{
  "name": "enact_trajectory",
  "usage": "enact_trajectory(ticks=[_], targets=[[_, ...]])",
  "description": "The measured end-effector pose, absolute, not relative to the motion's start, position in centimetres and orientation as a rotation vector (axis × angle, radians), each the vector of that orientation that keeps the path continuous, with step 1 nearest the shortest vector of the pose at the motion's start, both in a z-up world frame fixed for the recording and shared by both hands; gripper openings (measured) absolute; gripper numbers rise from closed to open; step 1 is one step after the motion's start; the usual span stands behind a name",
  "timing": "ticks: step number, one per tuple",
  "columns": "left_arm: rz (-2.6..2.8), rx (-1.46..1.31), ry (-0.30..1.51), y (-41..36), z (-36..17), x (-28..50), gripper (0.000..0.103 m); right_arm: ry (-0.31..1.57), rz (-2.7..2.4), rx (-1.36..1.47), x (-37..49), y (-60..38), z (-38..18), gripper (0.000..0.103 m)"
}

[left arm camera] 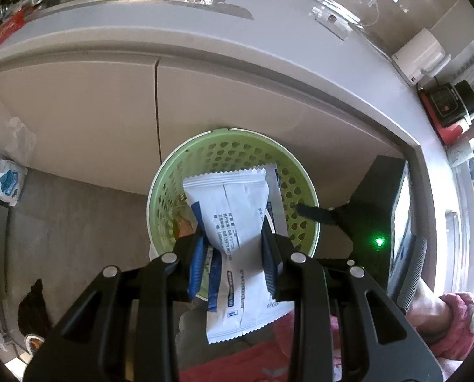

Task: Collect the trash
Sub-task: 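Lower the red bag and white wrapper into the green basket and open both tools, then raise both tools back toward the clear tray and brown nut on the counter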

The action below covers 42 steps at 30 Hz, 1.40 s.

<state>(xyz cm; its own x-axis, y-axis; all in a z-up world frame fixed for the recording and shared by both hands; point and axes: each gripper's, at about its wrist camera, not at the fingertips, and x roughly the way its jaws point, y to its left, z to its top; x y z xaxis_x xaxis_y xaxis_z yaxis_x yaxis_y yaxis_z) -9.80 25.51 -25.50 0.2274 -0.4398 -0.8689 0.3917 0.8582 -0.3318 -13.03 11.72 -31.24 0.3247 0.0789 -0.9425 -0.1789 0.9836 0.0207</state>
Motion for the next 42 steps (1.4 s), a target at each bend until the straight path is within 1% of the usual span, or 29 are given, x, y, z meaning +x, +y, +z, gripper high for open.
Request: enact_trajectory(ticks=[1,2,4,8,9,12,17,20,21,22,23,26,28,34,38,42], targets=[[-0.572,-0.047,1.212,25.6,-25.6,-9.8,0.029,1.22,0.171,-0.1,-13.2,11.8,-31.1,0.076],[-0.569,-0.048,1.211,25.6,-25.6,-9.7,0.029,1.213,0.176,-0.112,-13.2,11.8,-30.8,0.078],[-0.571,-0.053,1.212,25.5,-25.6,-9.4,0.029,1.208,0.175,-0.12,-13.4,11.6,-30.4,0.085],[-0.585,-0.052,1.211,25.3,-25.7,-9.0,0.03,1.192,0.152,-0.123,-13.8,10.6,-29.0,0.092],[-0.592,-0.05,1.211,25.1,-25.7,-8.9,0.032,1.186,0.141,-0.127,-14.0,10.1,-28.5,0.095],[-0.619,-0.03,1.214,24.5,-26.1,-8.9,0.038,1.14,0.085,-0.132,-14.9,8.3,-26.3,0.101],[-0.668,0.017,1.258,22.0,-28.0,-8.4,0.043,1.075,-0.006,-0.064,-16.4,4.1,-22.0,0.101],[-0.688,0.025,1.3,20.6,-29.5,-7.9,0.057,1.045,-0.056,-0.026,-17.0,2.0,-20.4,0.101],[-0.688,0.026,1.31,20.2,-29.8,-7.7,0.065,1.04,-0.066,-0.014,-17.1,1.5,-20.0,0.101],[-0.682,0.026,1.317,19.9,-30.0,-7.5,0.069,1.035,-0.074,-0.004,-17.2,1.0,-19.6,0.101],[-0.682,0.024,1.317,19.7,-30.0,-7.4,0.07,1.025,-0.088,0.012,-17.3,0.4,-19.1,0.101],[-0.681,0.033,1.289,19.0,-29.0,-7.1,0.079,0.999,-0.115,0.045,-17.1,-0.6,-18.5,0.101],[-0.669,0.043,1.257,18.6,-27.9,-7.0,0.086,0.986,-0.125,0.061,-17.1,-1.4,-17.8,0.101],[-0.656,0.006,1.139,17.3,-21.7,-5.6,0.095,0.898,-0.133,0.078,-16.2,-3.6,-14.7,0.101],[-0.67,-0.013,1.056,16.1,-17.6,-3.9,0.095,0.831,-0.134,0.072,-14.7,-5.9,-12.3,0.101],[-0.667,0.0,1.01,12.9,-15.1,-1.1,0.095,0.782,-0.133,0.103,-11.9,-9.8,-10.9,0.101]])
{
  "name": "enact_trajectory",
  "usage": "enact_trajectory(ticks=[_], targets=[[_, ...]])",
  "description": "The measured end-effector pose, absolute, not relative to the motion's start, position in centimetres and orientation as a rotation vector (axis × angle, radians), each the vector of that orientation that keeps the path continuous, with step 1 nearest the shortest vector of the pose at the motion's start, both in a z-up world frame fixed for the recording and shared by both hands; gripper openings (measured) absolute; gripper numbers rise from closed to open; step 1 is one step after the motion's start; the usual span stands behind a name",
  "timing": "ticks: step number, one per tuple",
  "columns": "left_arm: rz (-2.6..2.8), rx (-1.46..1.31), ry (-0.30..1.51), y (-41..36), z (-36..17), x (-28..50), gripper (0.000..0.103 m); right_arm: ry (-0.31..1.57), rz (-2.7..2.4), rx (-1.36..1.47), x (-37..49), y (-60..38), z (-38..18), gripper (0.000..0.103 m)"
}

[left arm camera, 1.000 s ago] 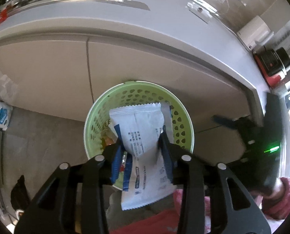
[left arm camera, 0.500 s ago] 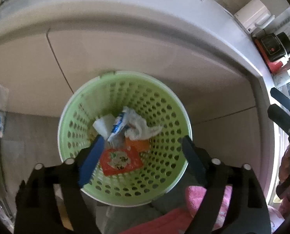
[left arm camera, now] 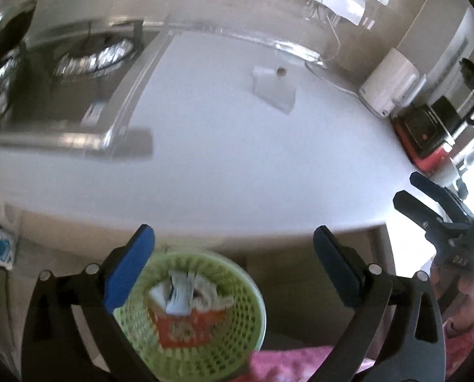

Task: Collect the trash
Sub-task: 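Raise both tools back toward the clear tray and brown nut on the counter, then grasp the clear plastic tray with the left tool while the right grasps the brown nut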

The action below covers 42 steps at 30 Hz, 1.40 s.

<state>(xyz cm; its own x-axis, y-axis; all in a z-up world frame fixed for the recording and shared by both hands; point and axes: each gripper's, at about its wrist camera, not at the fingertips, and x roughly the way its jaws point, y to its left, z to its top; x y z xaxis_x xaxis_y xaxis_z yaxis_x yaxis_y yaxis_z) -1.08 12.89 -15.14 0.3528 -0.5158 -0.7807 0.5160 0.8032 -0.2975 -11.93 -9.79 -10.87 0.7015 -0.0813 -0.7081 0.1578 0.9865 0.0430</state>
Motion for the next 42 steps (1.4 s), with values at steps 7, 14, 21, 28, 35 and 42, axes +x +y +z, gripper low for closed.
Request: enact_trajectory(ticks=[7,14,21,28,35,42], targets=[[-0.63,0.023,1.019,4.8,-14.6,4.8,0.095,0.759,-0.163,0.168,-6.4,-17.9,-10.8,0.101],[-0.556,0.004,1.056,-3.9,-16.1,12.1,0.095,0.785,-0.156,0.163,-1.6,-24.3,-12.2,0.101],[-0.475,0.013,1.115,-8.8,-18.0,18.0,0.086,0.811,-0.119,0.184,2.1,-27.8,-14.5,0.101],[-0.426,0.072,1.138,-10.6,-19.4,20.8,0.067,0.797,-0.061,0.179,6.1,-29.2,-15.6,0.101],[-0.459,0.166,1.092,-12.1,-18.5,19.7,0.015,0.771,-0.005,0.14,11.2,-30.1,-16.3,0.101],[-0.472,0.209,1.058,-10.9,-18.4,18.4,0.003,0.81,0.112,0.009,15.7,-28.9,-17.6,0.099]])
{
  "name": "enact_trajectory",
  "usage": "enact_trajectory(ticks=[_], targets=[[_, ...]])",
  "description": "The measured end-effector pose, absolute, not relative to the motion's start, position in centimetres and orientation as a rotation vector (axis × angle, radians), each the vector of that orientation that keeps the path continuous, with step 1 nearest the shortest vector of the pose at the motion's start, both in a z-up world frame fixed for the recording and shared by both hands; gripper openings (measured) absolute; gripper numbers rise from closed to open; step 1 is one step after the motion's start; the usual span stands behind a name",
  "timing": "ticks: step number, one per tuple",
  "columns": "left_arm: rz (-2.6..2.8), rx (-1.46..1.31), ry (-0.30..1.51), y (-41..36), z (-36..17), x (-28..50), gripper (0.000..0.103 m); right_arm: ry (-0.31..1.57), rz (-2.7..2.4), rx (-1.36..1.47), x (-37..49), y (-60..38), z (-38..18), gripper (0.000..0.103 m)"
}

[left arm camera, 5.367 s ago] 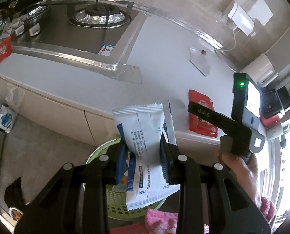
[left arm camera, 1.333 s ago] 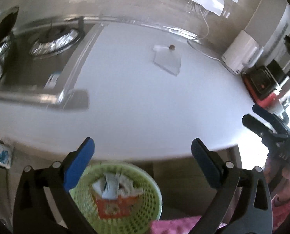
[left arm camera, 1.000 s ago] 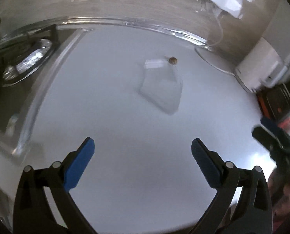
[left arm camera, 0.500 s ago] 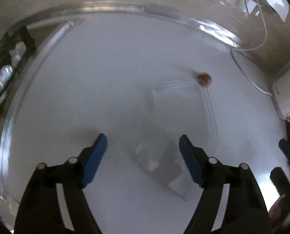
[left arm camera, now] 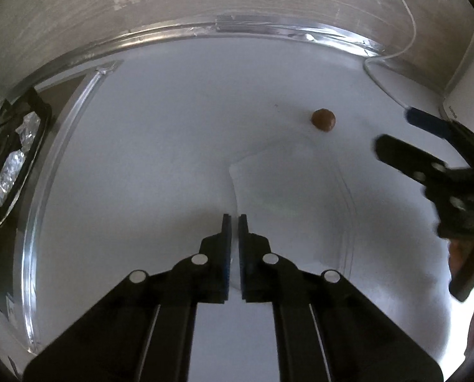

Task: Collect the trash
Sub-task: 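Grasp the clear plastic tray with the left tool while the right grasps the brown nut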

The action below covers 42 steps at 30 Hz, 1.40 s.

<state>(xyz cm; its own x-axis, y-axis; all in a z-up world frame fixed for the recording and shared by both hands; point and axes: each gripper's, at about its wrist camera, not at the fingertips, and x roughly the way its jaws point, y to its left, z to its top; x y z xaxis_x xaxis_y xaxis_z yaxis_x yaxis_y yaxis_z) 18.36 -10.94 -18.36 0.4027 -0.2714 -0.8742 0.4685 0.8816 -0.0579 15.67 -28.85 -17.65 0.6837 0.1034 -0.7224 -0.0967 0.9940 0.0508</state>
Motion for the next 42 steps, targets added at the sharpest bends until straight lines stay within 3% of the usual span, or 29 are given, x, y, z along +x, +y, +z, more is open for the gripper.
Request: enact_trajectory(ticks=[21,23,26,42], targets=[[-0.436,0.139,1.093,-3.6,-19.1,13.7,0.002,0.918,0.236,-0.126,20.5,-27.0,-19.9,0.056],[-0.431,0.132,1.1,-3.0,-19.1,13.4,0.002,0.924,0.227,-0.143,20.8,-26.8,-20.0,0.048],[-0.422,0.122,1.105,-2.4,-19.1,13.1,0.002,0.948,0.24,-0.139,20.9,-26.8,-19.7,0.026],[-0.432,0.078,1.103,1.5,-18.9,9.9,0.002,0.953,0.278,-0.081,13.8,-22.0,-18.6,0.025]])
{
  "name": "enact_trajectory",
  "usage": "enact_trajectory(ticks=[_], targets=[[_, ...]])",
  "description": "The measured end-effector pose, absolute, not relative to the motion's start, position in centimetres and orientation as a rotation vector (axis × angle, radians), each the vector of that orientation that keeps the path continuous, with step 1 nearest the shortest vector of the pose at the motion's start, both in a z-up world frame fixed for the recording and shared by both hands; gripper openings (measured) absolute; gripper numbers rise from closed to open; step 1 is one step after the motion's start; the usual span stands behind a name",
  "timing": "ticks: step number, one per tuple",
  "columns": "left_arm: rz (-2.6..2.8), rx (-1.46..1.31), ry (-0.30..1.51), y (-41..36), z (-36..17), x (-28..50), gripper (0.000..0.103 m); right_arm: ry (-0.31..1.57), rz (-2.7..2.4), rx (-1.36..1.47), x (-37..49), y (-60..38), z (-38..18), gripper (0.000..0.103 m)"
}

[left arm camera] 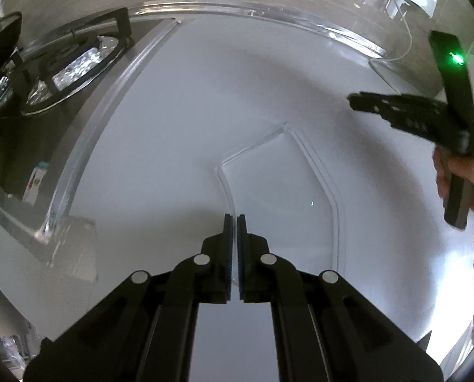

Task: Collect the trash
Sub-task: 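Grasp the clear plastic tray with the left tool while the right grasps the brown nut, then carry tray and nut down over the green basket and open both tools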

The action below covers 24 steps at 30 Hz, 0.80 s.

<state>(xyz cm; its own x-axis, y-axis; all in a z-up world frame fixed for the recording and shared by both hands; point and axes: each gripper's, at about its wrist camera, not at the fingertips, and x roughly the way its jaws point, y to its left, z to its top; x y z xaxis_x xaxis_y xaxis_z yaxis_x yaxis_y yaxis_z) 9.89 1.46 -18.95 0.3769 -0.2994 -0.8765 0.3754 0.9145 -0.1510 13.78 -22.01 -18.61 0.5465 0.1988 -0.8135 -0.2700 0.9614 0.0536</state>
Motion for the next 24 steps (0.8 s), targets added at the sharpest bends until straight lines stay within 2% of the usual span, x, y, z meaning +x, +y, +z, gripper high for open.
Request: enact_trajectory(ticks=[9,24], targets=[[-0.464,0.024,1.136,6.6,-19.3,6.4,0.003,0.952,0.323,0.069,4.9,-16.1,-18.4,0.025],[-0.552,0.008,1.128,11.8,-19.2,2.2,0.003,0.942,0.274,0.209,-3.3,-9.9,-17.7,0.025]])
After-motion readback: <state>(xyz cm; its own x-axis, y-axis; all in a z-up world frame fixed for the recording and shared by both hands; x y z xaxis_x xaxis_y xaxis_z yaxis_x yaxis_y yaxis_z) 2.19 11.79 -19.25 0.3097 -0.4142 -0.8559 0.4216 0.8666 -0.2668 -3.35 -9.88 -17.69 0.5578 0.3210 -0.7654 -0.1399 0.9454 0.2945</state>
